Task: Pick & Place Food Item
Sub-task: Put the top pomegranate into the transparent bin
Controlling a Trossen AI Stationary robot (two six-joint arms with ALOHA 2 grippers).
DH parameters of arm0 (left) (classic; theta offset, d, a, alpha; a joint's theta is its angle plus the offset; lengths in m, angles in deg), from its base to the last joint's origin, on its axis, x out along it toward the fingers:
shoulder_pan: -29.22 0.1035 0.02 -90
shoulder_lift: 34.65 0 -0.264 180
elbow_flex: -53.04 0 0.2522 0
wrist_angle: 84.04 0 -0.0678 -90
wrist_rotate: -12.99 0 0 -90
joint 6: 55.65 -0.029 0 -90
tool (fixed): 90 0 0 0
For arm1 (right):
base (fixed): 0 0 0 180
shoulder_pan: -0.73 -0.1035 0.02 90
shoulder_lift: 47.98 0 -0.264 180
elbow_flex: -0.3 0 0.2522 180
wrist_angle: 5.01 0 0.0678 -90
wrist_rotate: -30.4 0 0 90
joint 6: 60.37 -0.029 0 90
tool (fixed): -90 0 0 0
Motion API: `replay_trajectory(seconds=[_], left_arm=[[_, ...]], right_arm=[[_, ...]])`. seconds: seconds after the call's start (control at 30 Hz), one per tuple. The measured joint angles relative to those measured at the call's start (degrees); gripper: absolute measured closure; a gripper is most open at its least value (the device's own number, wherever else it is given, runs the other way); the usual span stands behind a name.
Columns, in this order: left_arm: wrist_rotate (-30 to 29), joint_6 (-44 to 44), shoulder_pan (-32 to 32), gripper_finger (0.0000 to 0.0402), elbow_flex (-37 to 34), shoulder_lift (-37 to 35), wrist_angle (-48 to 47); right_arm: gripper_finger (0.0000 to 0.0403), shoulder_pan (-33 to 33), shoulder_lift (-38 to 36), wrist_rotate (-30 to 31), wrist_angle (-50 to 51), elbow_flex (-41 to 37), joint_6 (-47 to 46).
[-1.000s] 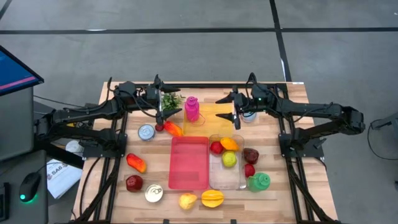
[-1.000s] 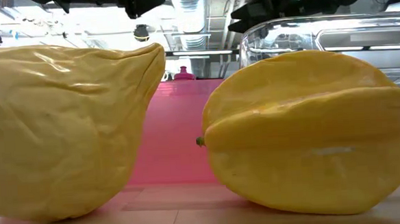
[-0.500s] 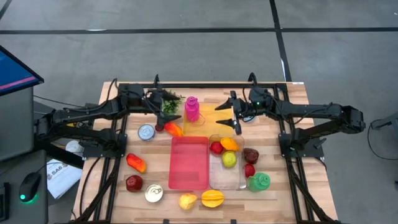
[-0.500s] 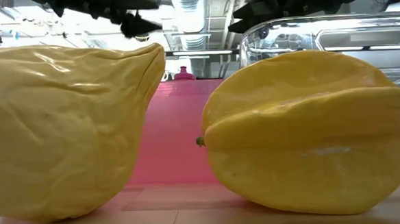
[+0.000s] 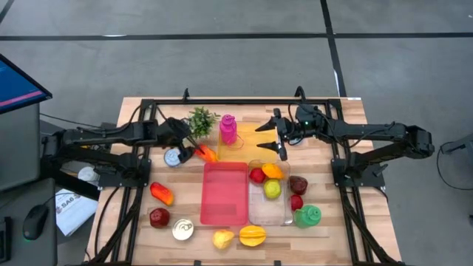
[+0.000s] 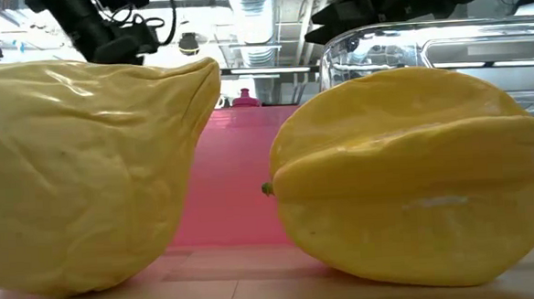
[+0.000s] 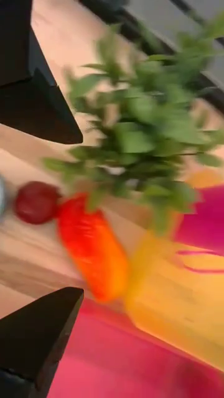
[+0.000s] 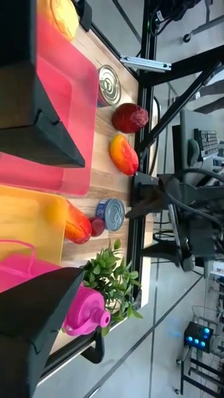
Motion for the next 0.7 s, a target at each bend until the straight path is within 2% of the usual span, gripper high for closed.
replay_trajectory(seconds=[0.23, 0.47, 0.6, 0.7], left_arm=[[-1.4, 0.9, -2.6, 0.0018, -4.2, 0.0, -1.8], [-4.1, 0.3, -2.6, 0.0018, -11.1, -0.1, 4.0], [-4.0, -2.6, -1.6, 0.0018, -12.9, -0.1, 6.6], [-1.5, -3.9, 0.5, 0.0018, -13.8, -0.1, 7.7]], right_arm=[[0.0133, 0.0, 0.0, 0.0, 0.2, 0.0, 0.0], [0.0133, 0.0, 0.0, 0.0, 0.3, 0.0, 0.0], [0.0133, 0.0, 0.0, 0.0, 0.3, 0.0, 0.0], [0.0133, 0.0, 0.0, 0.0, 0.3, 0.0, 0.0]])
